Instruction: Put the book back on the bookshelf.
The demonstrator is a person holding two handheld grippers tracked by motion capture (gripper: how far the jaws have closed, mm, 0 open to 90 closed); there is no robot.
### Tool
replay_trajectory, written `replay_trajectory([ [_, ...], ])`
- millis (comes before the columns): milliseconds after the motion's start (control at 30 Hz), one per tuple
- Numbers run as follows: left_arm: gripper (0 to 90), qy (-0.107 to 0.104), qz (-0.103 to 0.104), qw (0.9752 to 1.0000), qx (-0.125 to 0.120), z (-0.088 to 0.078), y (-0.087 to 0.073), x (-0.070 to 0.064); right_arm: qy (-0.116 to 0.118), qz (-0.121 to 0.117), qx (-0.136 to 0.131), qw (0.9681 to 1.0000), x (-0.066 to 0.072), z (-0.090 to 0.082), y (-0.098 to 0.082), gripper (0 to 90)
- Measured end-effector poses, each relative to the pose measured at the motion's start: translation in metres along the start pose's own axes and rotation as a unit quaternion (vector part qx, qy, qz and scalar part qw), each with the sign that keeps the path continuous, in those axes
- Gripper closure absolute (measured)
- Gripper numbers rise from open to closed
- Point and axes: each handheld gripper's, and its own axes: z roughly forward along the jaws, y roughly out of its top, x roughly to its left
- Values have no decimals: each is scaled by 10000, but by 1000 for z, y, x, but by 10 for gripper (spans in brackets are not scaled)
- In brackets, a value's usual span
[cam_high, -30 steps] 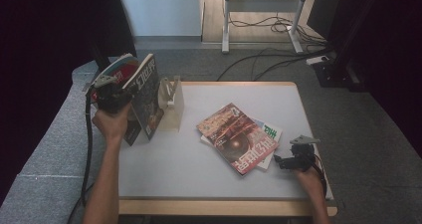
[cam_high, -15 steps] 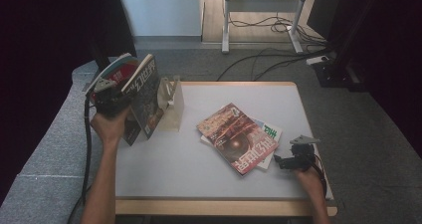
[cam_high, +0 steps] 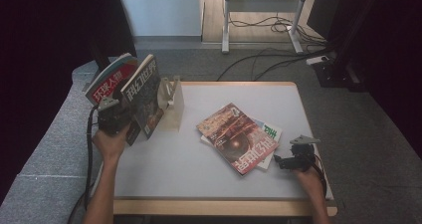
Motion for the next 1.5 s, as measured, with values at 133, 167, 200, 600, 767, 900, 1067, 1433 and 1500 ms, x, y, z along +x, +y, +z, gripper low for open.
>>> replay_trajectory([
  [133, 813, 89, -76, 9999, -16, 3, 3, 3, -1, 1, 0, 10000, 0, 0, 0, 4],
  [167, 813, 113, -97, 9999, -24, 3, 3, 4, -1, 0, 0, 10000, 0, 0, 0, 4],
  [200, 811, 118, -113, 9999, -37, 4, 3, 5, 1, 1, 0, 10000, 0, 0, 0, 4],
  [600, 617, 20, -6, 10000, 2, -3, -6, 4, -1, 0, -2, 10000, 0, 0, 0, 4],
  [767, 550, -184, -2, 9998, 11, -10, -15, 2, -1, -1, -2, 10000, 0, 0, 0, 4],
  [900, 499, -382, -9, 9993, 18, -16, -21, 0, -2, 1, -4, 10000, 0, 0, 0, 4],
  [1067, 410, -622, 73, 9980, 45, -20, -28, -5, -2, -1, -3, 10000, 0, 0, 0, 4],
  [1433, 141, -1204, 418, 9918, 83, -23, -47, -24, -4, -7, -6, 10000, 0, 0, 0, 4],
  [1500, 120, -1290, 501, 9903, 157, -22, -53, -29, -5, -6, -9, 10000, 0, 0, 0, 4],
])
